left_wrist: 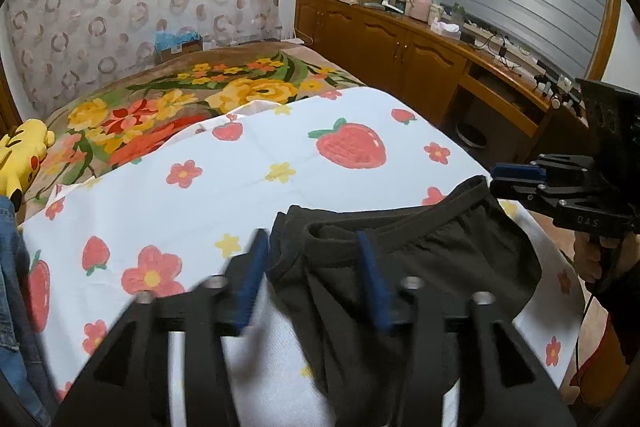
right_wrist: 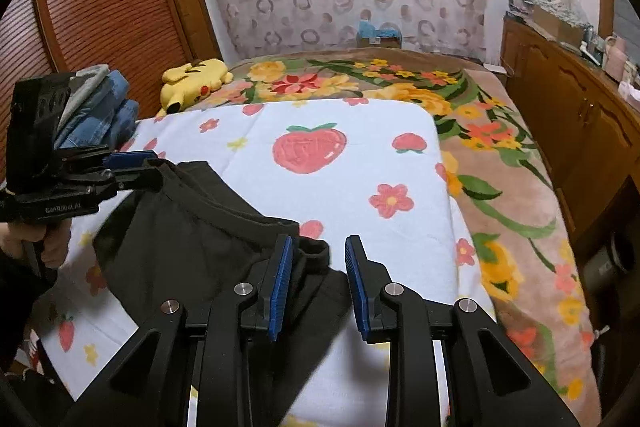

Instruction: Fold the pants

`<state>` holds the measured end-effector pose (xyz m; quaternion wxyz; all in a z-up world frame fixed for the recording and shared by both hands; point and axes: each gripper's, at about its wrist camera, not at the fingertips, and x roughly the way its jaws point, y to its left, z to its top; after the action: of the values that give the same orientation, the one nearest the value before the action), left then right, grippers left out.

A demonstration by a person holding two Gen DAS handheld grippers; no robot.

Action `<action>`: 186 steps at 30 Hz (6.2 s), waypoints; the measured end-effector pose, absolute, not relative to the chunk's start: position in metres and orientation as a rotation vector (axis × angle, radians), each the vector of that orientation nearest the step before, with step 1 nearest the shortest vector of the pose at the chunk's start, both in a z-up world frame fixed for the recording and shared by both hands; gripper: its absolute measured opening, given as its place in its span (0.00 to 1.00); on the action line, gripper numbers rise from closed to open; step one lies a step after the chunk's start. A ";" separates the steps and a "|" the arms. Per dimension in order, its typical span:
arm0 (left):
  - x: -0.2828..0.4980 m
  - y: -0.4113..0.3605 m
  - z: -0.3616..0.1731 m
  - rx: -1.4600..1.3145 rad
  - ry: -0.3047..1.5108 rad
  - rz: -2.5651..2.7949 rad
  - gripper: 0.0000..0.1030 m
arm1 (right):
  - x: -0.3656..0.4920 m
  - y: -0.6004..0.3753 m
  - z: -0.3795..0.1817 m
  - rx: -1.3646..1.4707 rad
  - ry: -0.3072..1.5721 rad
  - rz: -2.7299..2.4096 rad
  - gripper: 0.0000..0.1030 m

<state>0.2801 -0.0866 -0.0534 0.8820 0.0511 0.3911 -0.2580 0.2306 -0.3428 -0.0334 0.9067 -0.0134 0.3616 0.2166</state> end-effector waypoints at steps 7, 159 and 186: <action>0.270 -0.077 -0.055 0.097 0.842 -0.516 0.60 | 0.229 -0.342 -0.035 -0.004 0.747 0.469 0.28; 0.131 0.025 -0.106 0.011 0.863 -0.291 0.64 | 0.121 -0.272 -0.060 -0.047 0.737 0.599 0.25; 0.131 0.025 -0.106 0.014 0.862 -0.291 0.65 | 0.119 -0.275 -0.071 -0.051 0.773 0.631 0.04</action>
<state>0.1310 0.0253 -0.1057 0.8983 0.0068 0.4161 -0.1408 0.1192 -0.2754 -0.0714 0.8778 -0.0246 0.3704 0.3026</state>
